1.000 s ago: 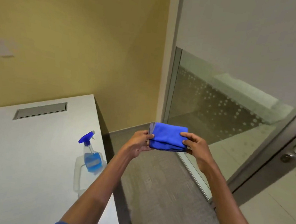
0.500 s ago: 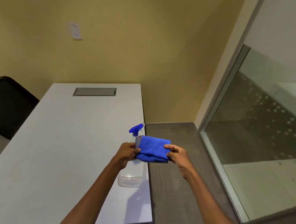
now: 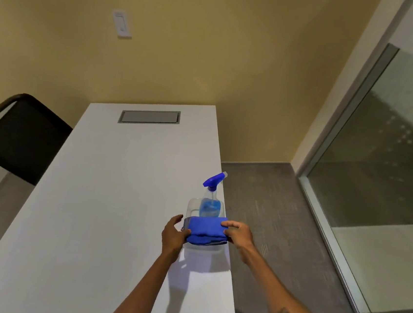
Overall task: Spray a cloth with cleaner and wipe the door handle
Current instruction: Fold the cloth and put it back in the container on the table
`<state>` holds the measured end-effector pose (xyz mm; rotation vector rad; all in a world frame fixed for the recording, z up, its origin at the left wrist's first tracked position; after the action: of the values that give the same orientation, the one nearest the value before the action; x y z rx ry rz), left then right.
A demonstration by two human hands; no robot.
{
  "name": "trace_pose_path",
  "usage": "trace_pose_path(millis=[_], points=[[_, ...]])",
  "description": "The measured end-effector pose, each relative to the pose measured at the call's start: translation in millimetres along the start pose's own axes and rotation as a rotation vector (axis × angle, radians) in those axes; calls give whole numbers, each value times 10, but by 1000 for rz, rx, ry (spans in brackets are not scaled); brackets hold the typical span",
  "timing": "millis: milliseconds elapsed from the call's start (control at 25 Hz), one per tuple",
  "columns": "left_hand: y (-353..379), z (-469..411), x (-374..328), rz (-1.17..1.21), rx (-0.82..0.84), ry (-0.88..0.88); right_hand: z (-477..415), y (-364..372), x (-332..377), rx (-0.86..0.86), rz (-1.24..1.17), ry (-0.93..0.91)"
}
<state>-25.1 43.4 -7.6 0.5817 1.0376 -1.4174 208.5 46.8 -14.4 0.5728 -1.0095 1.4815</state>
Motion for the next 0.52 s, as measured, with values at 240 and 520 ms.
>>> trace_pose_path(millis=[240,520], points=[[165,-177,-35,-295,48,284,-208,182,34,41,222,-97],[380,-457,338,-187,158,39,-284,418,59,37,479,-157]])
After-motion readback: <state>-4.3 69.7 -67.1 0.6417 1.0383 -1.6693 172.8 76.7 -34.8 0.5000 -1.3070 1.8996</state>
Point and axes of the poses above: each hand's wrist, its own z-axis away from the middle knuckle, its own y-axis out of the palm, x = y × z, the point moved 8 cm from there along -z, towards the middle knuckle, and after that the axes turned 2 degrees about -y, right-handed, at the moved point
